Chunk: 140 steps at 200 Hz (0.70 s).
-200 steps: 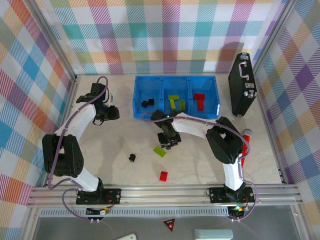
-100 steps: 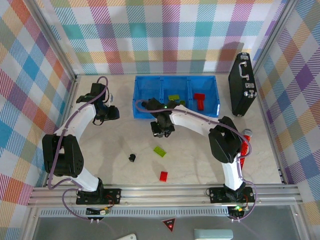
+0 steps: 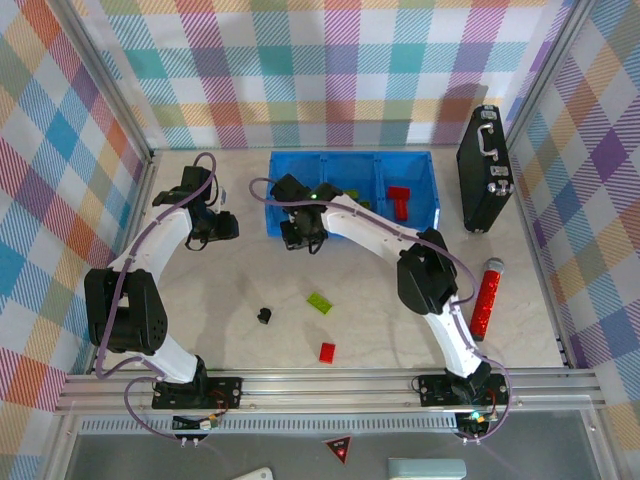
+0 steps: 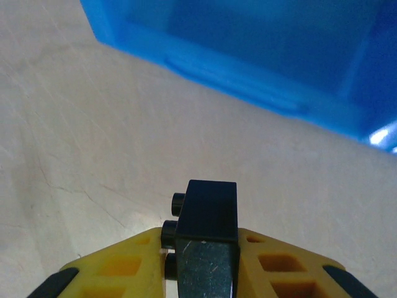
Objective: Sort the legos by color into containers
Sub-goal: Place the lego in the container.
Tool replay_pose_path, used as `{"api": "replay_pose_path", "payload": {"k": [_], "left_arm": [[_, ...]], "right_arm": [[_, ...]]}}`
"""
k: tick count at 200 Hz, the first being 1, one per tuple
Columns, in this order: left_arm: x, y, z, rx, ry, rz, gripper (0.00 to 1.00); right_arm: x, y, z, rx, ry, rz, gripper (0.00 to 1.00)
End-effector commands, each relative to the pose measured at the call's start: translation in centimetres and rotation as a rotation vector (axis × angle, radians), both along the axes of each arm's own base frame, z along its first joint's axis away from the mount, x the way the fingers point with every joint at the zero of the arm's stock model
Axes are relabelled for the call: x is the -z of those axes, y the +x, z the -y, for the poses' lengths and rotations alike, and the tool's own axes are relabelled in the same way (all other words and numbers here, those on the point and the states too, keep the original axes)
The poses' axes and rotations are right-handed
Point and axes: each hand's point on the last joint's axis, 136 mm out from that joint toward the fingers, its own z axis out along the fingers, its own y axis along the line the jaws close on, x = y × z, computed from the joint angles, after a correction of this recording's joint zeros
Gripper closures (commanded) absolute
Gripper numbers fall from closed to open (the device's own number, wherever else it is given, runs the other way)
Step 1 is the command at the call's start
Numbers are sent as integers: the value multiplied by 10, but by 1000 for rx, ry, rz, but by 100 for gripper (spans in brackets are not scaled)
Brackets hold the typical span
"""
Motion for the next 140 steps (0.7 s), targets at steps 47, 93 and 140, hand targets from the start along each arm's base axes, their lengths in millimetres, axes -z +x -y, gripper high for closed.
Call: {"api": "replay_pose_path", "payload": {"k": [47,93,140], "left_arm": [[-12,-1,1,11,-15,36,59],[-11,-1,1,12,-12,34,59],[-12,-1,0,11,-8,36,59]], "right_arm": [[-3,55,3,17,-42,121,71],[2,83,6,34,-51,164,71],[13,98,9,38,-71,178,72]]}}
